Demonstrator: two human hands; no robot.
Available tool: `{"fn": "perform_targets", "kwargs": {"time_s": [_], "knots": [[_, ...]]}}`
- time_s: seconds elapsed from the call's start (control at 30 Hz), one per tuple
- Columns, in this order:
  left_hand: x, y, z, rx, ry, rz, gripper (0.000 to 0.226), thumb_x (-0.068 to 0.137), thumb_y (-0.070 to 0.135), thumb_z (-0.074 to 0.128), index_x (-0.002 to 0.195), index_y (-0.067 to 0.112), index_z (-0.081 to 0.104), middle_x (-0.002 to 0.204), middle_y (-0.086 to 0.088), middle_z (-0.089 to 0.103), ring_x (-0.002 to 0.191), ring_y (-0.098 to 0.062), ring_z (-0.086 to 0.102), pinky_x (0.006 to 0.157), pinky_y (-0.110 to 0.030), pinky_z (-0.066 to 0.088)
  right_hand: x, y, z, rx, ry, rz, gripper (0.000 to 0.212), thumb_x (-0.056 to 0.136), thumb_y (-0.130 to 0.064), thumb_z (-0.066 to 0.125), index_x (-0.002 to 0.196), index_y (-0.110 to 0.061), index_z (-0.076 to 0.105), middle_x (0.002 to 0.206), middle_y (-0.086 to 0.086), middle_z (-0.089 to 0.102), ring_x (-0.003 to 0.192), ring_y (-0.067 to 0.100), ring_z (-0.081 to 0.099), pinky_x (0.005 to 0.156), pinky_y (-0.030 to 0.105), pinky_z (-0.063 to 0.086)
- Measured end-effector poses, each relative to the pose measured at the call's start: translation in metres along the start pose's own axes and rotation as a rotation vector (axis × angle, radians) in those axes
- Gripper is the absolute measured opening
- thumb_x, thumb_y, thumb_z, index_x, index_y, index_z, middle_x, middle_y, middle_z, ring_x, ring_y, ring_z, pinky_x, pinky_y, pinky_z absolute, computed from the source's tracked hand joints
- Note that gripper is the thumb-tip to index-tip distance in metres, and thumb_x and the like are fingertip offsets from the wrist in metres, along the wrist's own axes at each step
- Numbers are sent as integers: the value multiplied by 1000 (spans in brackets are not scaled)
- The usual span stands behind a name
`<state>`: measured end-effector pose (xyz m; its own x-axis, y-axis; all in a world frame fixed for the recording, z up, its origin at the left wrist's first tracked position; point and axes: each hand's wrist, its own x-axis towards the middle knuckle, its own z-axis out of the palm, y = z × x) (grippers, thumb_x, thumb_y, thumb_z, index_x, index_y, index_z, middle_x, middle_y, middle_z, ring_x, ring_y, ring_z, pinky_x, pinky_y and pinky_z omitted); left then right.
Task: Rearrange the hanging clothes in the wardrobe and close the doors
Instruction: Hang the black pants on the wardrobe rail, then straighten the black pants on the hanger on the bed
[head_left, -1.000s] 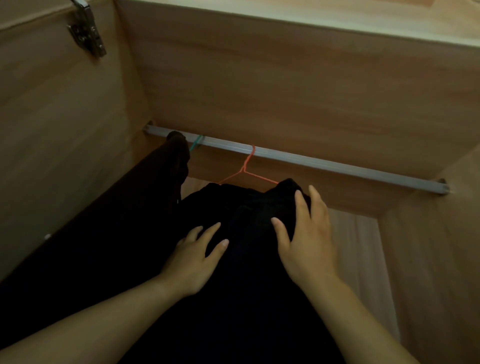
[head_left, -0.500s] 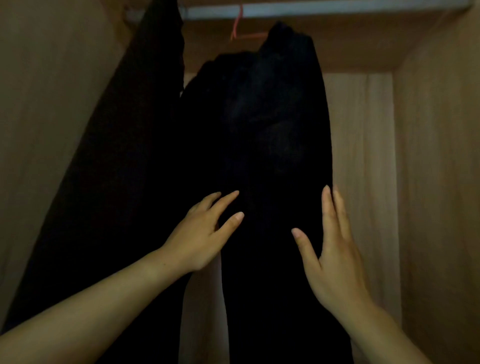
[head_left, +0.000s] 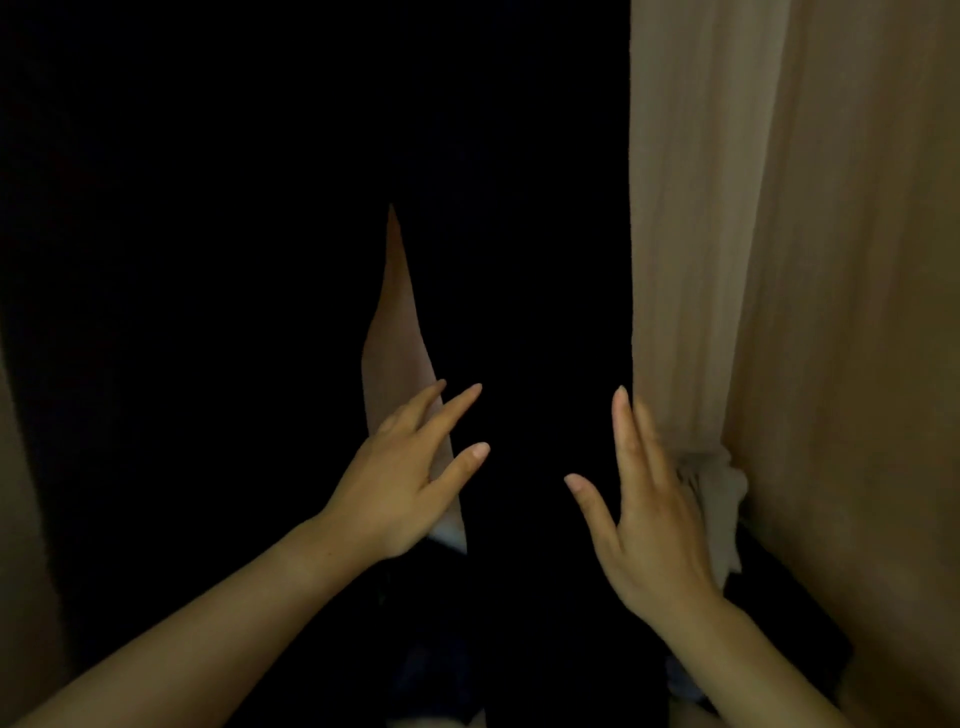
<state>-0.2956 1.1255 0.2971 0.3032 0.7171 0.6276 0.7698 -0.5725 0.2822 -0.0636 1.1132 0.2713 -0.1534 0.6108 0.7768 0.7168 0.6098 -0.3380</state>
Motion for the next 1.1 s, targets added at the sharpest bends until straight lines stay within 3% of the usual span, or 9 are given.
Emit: {"fn": "perform_targets", "kwargs": {"time_s": [0.07, 0.13, 0.2, 0.3, 0.5, 0.63, 0.77, 0.93, 1.1], "knots": [[-25, 2, 15, -24, -44, -13, 58, 83, 72, 17, 138, 59, 3, 155, 15, 9, 141, -4, 9, 114, -32, 19, -29, 3, 7, -58, 10, 15, 69, 91, -60, 26, 143, -45, -16, 155, -15, -6, 130, -20, -8, 95, -7, 5], [-51, 3, 29, 2, -82, -22, 62, 84, 71, 16, 142, 53, 5, 154, 13, 13, 140, -4, 10, 114, -34, 20, -61, 1, 12, -99, 1, 59, 69, 92, -58, 27, 145, -40, -13, 156, -17, -10, 133, -17, -9, 103, 1, 8], [-76, 3, 43, 75, -138, -22, 65, 85, 71, 12, 145, 48, 6, 156, 6, 16, 143, -12, 13, 114, -41, 23, -94, -4, 15, -138, -11, 113, 69, 92, -59, 27, 147, -36, -8, 156, -17, -10, 139, -7, -1, 107, 18, 22], [-112, 2, 57, 141, -232, 13, 67, 87, 70, 11, 147, 41, 15, 155, -1, 25, 142, -22, 22, 110, -52, 29, -150, -19, 17, -202, -69, 222, 68, 93, -59, 29, 150, -28, 9, 158, -9, 0, 143, 11, 13, 110, 34, 29], [-199, 29, 74, 47, -450, 150, 71, 85, 72, 17, 144, 35, 30, 150, -3, 35, 138, -27, 32, 106, -55, 32, -276, -86, 4, -392, -173, 491, 67, 93, -54, 37, 143, -9, 35, 152, 12, 29, 137, 28, 32, 105, 44, 38], [-256, 71, 93, -99, -598, 337, 67, 84, 65, 27, 139, 29, 43, 144, -4, 44, 130, -27, 42, 101, -52, 37, -362, -144, -19, -526, -184, 715, 65, 92, -55, 34, 138, -9, 42, 147, 13, 37, 132, 33, 40, 103, 46, 37], [-314, 131, 106, -240, -760, 489, 69, 83, 66, 24, 141, 33, 38, 147, 1, 39, 135, -21, 35, 108, -51, 30, -448, -210, -47, -613, -126, 1010, 66, 94, -58, 26, 134, -10, 46, 142, 13, 43, 127, 34, 44, 99, 48, 42], [-388, 222, 104, -359, -933, 772, 67, 83, 65, 25, 140, 32, 40, 145, 1, 41, 134, -20, 35, 108, -51, 29, -547, -303, -89, -718, 35, 1355, 62, 90, -54, 38, 133, -11, 48, 143, 11, 44, 129, 32, 42, 100, 52, 40], [-463, 319, 93, -459, -1008, 1038, 66, 83, 64, 29, 137, 29, 46, 141, -1, 47, 130, -20, 39, 106, -42, 30, -621, -387, -142, -823, 249, 1553, 69, 92, -59, 29, 131, -7, 51, 139, 14, 47, 127, 33, 45, 101, 49, 40]]}}
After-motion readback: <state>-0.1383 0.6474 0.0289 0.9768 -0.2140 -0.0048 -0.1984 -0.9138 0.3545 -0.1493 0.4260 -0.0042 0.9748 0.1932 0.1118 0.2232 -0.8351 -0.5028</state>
